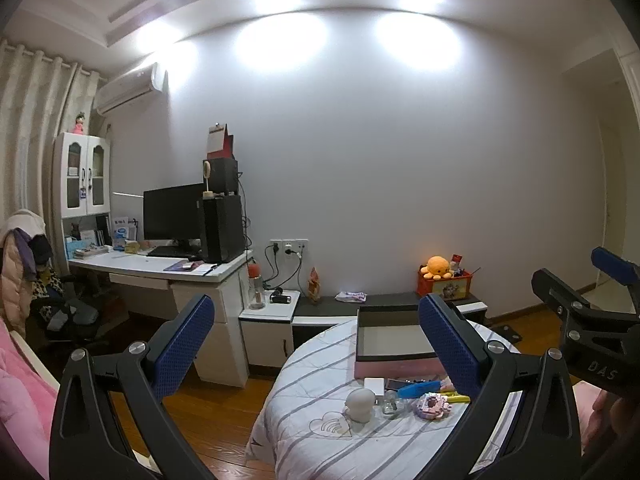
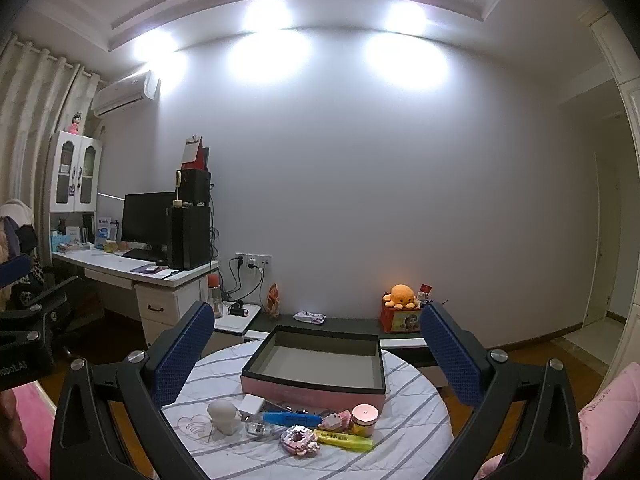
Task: Organize rigid objects
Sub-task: 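Move both tools toward the white ball and rose-gold jar on the table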
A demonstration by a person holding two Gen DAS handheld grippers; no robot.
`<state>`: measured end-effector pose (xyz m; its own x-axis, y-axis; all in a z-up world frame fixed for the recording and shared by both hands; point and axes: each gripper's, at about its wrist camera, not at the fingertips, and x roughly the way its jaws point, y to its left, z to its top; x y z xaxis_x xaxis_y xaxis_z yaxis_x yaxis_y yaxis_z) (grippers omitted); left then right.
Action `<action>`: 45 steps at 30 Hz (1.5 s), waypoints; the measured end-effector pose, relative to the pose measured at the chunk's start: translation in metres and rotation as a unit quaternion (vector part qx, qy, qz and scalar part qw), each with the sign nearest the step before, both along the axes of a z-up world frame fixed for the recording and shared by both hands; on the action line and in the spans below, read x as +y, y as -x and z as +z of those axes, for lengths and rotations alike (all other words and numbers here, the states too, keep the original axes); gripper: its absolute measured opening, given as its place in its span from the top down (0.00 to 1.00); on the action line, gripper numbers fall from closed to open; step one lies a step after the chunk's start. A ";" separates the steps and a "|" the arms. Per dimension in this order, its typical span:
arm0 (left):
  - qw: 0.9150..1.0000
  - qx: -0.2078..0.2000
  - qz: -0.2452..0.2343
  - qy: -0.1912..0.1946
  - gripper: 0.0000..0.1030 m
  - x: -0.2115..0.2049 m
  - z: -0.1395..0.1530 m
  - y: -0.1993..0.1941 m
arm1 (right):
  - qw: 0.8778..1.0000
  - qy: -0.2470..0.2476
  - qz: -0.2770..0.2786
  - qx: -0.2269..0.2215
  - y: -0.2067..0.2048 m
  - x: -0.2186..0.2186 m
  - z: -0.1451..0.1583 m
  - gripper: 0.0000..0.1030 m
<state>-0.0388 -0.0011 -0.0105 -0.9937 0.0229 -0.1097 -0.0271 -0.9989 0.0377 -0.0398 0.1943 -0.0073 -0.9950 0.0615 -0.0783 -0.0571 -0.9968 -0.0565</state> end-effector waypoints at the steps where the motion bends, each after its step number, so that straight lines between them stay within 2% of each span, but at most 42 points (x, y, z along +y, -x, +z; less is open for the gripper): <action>1: 1.000 -0.001 0.000 0.000 0.00 0.000 0.000 0.000 | 1.000 0.000 0.000 -0.002 0.002 0.000 0.001 0.00; 14: 1.000 0.001 -0.001 0.006 0.00 0.001 0.007 0.020 | 1.000 -0.004 0.006 0.002 0.017 0.000 0.015 0.00; 23: 1.000 -0.006 -0.024 0.014 0.00 0.012 0.002 0.036 | 1.000 0.003 -0.002 0.000 0.025 0.010 0.014 0.00; 45: 0.999 -0.021 -0.034 0.022 0.00 0.033 -0.005 0.061 | 0.999 0.012 -0.021 -0.030 0.054 0.032 -0.003 0.00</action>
